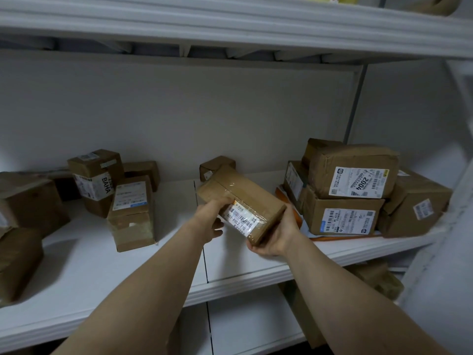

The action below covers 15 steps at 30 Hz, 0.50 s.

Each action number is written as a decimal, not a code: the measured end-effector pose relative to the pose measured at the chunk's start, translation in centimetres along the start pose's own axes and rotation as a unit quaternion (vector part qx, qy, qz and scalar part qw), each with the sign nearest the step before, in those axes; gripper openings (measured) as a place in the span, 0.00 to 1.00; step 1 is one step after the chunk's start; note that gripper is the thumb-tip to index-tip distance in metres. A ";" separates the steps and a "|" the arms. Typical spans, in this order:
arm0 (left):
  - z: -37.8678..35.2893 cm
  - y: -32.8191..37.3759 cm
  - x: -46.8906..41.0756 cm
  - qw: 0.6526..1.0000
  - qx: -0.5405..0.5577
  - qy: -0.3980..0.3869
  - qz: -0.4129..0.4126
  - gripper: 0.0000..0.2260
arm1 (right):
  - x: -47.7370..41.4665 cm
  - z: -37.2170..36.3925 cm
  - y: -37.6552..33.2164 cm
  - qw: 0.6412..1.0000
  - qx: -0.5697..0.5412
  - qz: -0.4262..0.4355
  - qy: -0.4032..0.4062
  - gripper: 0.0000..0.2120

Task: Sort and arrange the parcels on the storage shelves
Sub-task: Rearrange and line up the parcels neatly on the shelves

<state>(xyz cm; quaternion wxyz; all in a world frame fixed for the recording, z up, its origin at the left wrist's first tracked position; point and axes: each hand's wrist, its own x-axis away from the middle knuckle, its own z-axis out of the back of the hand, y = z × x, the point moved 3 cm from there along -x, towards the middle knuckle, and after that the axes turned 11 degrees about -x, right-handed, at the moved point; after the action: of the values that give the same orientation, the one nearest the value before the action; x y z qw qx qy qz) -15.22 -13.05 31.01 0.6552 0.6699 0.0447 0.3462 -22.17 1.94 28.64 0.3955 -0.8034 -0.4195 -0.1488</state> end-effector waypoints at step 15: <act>0.6 1.5 -0.6 0.993 -0.013 0.051 -0.102 0.35 | -1.7 -0.2 -2.3 0.979 0.101 0.144 0.101 0.30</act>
<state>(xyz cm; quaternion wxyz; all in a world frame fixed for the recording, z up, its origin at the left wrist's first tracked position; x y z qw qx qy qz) -15.88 -14.07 32.17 0.6928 0.6348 0.1414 0.3115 -24.97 1.61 28.93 0.5318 -0.7924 -0.2705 -0.1273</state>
